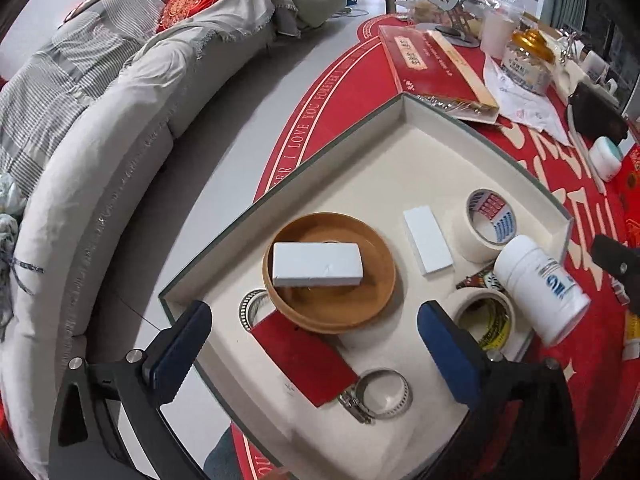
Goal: Organize rigid objects
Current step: 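Move the right gripper to the yellow-labelled white bottle and grasp it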
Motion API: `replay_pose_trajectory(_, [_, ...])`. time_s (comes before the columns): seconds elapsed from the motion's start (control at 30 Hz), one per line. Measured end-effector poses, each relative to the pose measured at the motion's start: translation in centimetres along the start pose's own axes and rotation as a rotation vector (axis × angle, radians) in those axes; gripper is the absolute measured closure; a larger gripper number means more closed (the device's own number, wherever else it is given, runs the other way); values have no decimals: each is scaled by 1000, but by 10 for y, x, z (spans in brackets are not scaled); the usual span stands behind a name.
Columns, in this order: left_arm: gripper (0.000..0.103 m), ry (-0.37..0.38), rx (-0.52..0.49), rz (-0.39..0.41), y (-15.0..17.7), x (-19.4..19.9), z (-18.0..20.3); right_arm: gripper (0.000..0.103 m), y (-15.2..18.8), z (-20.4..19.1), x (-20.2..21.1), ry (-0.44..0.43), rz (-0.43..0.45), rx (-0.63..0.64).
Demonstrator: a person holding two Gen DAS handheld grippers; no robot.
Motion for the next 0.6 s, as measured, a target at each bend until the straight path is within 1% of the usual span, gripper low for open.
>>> replay_pose_trajectory(0.07, [0, 31, -1, 5, 3, 7, 3, 14, 3, 35, -10, 50, -21, -76])
replay_pose_trajectory(0.13, [0, 41, -2, 10, 7, 13, 4, 14, 9, 72, -26, 118, -52, -121])
replay_pose_trajectory(0.17, [0, 48, -5, 9, 10, 15, 5, 14, 9, 80, -29, 140, -52, -118])
replay_pose_trajectory(0.23, [0, 61, 1, 6, 17, 21, 5, 14, 7, 100, -38, 228, -33, -84])
replay_pose_trajectory(0.27, [0, 67, 11, 5, 20, 24, 4, 14, 6, 105, -42, 248, -21, -65])
replay_pose_trajectory(0.33, [0, 76, 25, 7, 23, 29, 4, 14, 7, 112, -51, 257, -19, -31])
replay_pose_trajectory(0.4, [0, 75, 28, 8, 27, 33, 4, 11, 10, 113, -65, 224, -47, -13])
replay_pose_trajectory(0.43, [0, 76, 19, 5, 29, 35, 5, 11, 9, 113, -64, 227, -19, 2])
replay_pose_trajectory(0.47, [0, 75, 12, 5, 30, 37, 6, 11, 10, 110, -65, 195, -26, -3])
replay_pose_trajectory(0.5, [0, 70, 5, 6, 32, 39, 7, 11, 14, 104, -65, 131, -45, -15])
replay_pose_trajectory(0.53, [0, 68, -2, 8, 33, 41, 7, 11, 20, 96, -65, 46, -73, -35])
replay_pose_trajectory(0.57, [0, 68, -8, 8, 35, 43, 8, 11, 28, 89, -64, 11, -89, -50])
replay_pose_trajectory(0.6, [0, 68, -10, 10, 36, 45, 8, 11, 35, 82, -60, -2, -88, -49])
Point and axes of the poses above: each gripper's, at about its wrist camera, not at the fingertips, and x roughly against the way its jaws point, z to its right, y to its underside, the point moved 10 cm from there along -x, roughly the way its jaws point, and after that the axes turned 6 degrees about -z, right-handed, at the moved point
